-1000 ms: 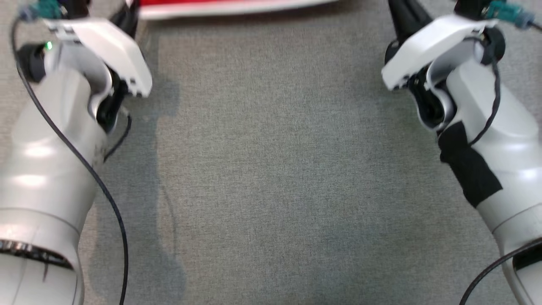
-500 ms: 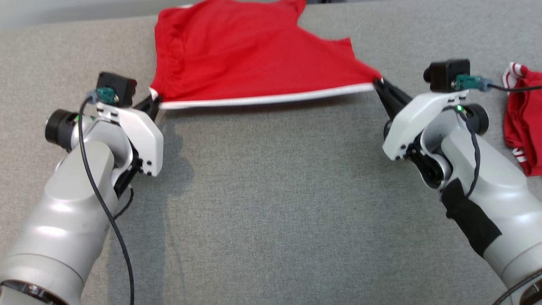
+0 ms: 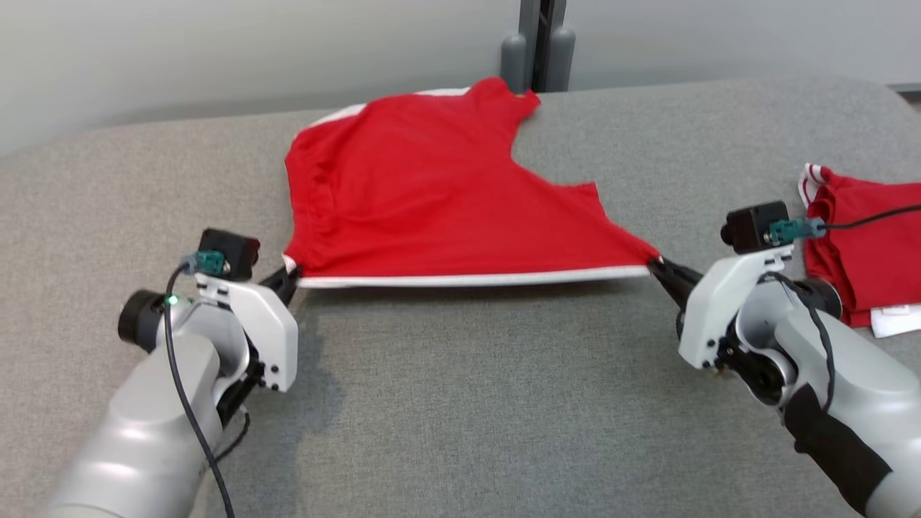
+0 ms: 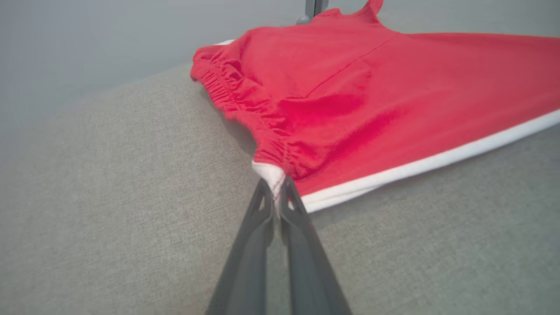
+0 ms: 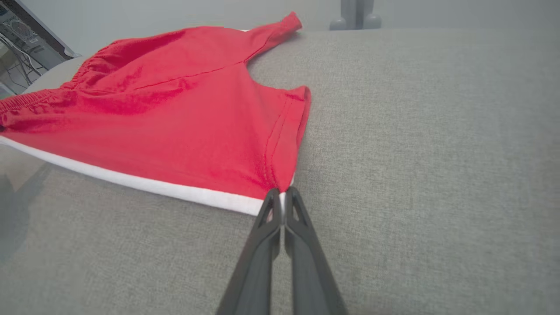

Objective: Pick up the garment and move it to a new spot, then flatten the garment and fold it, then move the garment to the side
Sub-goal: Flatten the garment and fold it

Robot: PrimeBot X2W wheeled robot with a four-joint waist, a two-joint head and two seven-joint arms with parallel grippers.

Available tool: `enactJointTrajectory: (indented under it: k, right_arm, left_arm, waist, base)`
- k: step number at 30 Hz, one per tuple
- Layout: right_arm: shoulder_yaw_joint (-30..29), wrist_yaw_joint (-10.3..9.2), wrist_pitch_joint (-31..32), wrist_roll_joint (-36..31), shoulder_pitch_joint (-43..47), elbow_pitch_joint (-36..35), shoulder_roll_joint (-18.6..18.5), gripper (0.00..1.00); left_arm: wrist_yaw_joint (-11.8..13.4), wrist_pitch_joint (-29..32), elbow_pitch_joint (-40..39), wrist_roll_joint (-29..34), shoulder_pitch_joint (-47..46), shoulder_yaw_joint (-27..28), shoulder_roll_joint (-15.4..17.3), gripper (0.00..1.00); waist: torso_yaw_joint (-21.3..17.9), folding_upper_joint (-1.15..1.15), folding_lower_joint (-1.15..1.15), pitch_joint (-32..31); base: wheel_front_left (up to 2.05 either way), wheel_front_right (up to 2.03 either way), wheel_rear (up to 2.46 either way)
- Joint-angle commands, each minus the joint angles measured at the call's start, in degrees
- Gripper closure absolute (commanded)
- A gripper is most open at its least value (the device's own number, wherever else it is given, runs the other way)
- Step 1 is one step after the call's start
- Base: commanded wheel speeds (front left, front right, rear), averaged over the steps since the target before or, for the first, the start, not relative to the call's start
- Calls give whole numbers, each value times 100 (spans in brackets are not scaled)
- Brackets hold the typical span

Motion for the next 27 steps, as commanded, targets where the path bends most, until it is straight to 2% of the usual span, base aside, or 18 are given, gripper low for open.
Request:
enactJointTrajectory:
  k: [1, 14, 20, 21, 27]
  right_arm:
    - [57, -21, 80, 117, 155, -47, -200, 100]
    - [502, -21, 961, 1074, 874, -1111, -1131, 100]
    - [586, -20, 1449, 1545, 1167, -1667, -1566, 100]
    - [607, -20, 1622, 1677, 1257, -1832, -1721, 100]
    - [594, -20, 2127, 2057, 1505, -2273, -2124, 100]
  left_arm:
    - [8, -42, -26, -64, 148, -26, 100, 100]
    - [8, -10, -710, -646, 1224, -280, 247, 100]
    - [8, 140, -1399, -1159, 1824, -268, 340, 100]
    - [7, 231, -1643, -1348, 1990, -228, 439, 100]
    - [17, 496, -2416, -1677, 2501, -206, 689, 100]
  waist:
    - [9, 0, 0, -131]
    - [90, 0, 0, -722]
    - [125, 0, 0, -977]
    - [142, 0, 0, -1020]
    - [182, 0, 0, -1108]
  base:
    - [0, 0, 0]
    - [0, 0, 0]
    - [0, 0, 0]
    - [0, 0, 0]
    - [0, 0, 0]
